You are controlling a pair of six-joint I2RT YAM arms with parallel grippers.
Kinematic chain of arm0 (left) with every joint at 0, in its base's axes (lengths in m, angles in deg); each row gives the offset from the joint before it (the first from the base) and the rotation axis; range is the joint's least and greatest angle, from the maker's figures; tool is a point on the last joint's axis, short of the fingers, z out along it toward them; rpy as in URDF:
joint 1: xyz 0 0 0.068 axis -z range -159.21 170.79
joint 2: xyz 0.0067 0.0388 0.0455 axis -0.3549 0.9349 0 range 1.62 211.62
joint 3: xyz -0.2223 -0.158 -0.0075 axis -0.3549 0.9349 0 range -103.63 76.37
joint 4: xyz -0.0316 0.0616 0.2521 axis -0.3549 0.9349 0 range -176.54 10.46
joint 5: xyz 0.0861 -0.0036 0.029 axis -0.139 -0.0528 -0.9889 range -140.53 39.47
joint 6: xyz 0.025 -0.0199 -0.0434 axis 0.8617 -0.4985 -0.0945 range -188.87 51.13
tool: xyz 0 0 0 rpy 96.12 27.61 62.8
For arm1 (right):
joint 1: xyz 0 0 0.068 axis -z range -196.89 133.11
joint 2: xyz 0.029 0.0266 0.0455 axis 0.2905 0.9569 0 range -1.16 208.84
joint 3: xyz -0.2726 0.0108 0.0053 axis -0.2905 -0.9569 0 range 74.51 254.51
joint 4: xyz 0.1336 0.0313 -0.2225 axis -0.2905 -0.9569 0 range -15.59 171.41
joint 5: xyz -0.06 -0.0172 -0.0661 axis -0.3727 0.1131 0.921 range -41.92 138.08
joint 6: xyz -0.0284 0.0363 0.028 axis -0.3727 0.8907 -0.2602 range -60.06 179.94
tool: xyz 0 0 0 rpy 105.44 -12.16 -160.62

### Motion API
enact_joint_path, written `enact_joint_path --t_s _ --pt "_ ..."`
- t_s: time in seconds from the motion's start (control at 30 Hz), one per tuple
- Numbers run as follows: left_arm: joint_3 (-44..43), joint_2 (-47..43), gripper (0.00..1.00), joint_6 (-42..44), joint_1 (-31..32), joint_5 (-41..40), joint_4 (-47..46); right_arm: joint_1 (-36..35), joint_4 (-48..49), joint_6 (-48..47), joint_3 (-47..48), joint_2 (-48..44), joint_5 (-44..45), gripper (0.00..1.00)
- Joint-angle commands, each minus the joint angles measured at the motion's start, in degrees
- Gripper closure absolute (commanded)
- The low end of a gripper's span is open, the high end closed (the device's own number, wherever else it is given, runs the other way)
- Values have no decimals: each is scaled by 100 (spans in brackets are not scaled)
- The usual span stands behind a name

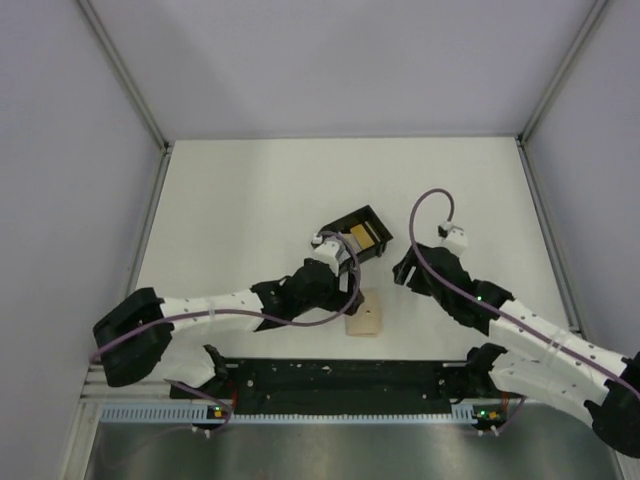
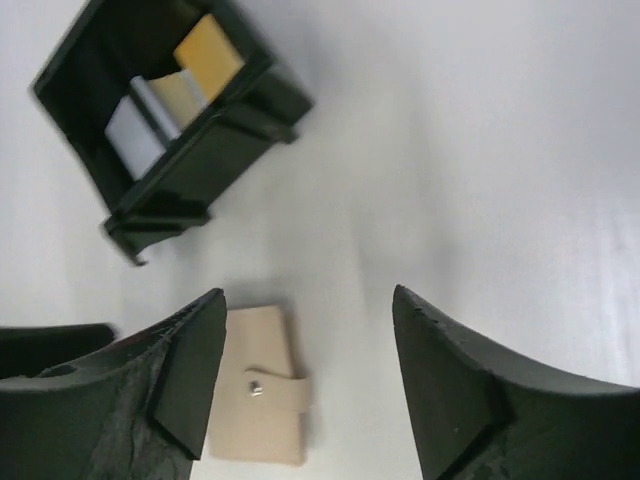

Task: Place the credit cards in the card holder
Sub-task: Close the card holder at the center of the board, then reset both arms

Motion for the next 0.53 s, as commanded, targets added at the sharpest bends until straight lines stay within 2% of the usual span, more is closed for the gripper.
enact_joint_path --t_s 0.0,0.07,0.1,0.17,0.23,0.5 --pt "130 -793 1 -242 -293 -960 395 889 -435 -354 -302 -614 191 22" --pt "210 -1039 1 -207 -644 -854 553 1486 -444 -521 -408 -712 60 5" --pt "254 -1153 2 -215 -881 -776 554 1802 -444 -617 -425 -677 -132 1" --pt "333 -1373 2 -207 -1321 -678 808 2453 -444 -802 -382 -537 -440 1" --pt "490 -1645 2 -137 -1612 -888 896 2867 -427 -995 -277 -335 -381 1" --pt "640 -2235 2 -49 -2641 -1398 1222 2939 74 -1532 -135 395 1472 1"
